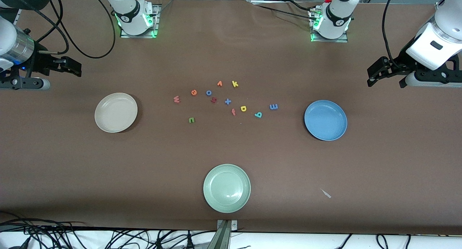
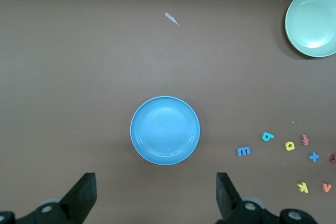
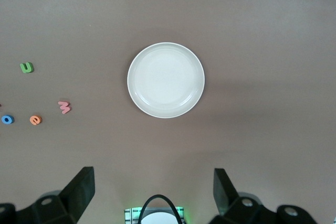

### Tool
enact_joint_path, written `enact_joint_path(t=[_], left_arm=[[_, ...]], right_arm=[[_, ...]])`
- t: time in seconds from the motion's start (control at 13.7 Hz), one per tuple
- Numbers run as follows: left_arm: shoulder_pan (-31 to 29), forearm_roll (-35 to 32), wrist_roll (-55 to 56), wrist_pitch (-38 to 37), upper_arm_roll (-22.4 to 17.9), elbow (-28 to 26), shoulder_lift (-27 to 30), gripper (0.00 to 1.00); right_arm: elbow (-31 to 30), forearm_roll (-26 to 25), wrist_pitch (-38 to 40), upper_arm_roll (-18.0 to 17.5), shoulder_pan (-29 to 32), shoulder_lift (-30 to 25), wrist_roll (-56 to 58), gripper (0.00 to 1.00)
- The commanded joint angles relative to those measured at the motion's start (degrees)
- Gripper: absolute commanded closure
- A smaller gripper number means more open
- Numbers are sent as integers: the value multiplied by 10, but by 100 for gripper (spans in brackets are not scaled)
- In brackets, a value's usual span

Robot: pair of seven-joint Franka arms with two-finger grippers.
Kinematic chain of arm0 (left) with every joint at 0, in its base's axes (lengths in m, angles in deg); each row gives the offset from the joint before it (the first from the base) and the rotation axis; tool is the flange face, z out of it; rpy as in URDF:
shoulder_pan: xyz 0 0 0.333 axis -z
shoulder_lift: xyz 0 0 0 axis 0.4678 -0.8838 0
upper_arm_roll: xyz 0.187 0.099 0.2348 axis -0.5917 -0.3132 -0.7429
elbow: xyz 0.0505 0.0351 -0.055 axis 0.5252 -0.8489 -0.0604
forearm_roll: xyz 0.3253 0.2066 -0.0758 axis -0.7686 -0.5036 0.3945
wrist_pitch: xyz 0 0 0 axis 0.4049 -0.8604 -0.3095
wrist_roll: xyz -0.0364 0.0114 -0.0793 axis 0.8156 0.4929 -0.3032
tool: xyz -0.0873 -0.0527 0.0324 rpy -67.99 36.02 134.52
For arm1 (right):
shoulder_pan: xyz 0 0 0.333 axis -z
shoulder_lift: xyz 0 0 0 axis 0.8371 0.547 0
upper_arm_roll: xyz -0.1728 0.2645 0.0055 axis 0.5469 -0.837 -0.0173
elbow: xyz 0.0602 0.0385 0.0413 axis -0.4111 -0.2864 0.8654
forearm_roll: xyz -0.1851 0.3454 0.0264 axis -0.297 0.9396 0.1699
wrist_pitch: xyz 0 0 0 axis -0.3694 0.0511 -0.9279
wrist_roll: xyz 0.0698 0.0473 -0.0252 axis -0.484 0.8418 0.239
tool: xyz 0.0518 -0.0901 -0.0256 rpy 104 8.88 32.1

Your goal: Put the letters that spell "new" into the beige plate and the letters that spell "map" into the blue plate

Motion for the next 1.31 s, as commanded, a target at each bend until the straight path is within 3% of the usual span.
enact_joint_path(t=[0.0, 0.36, 0.95, 1.24], left_arm=[[7, -4, -12, 0, -7, 6, -10, 0], [14, -4, -11, -2, -7, 28, -50, 0], [5, -27, -45, -90, -7, 44, -41, 0], [4, -20, -66, -91, -9, 44, -41, 0]], right_arm=[[-7, 11, -9, -2, 8, -6, 13, 0], [-7, 11, -8, -2, 6, -5, 13, 0], [-7, 11, -8, -2, 6, -2, 13, 0], [-7, 11, -8, -2, 6, -2, 13, 0]])
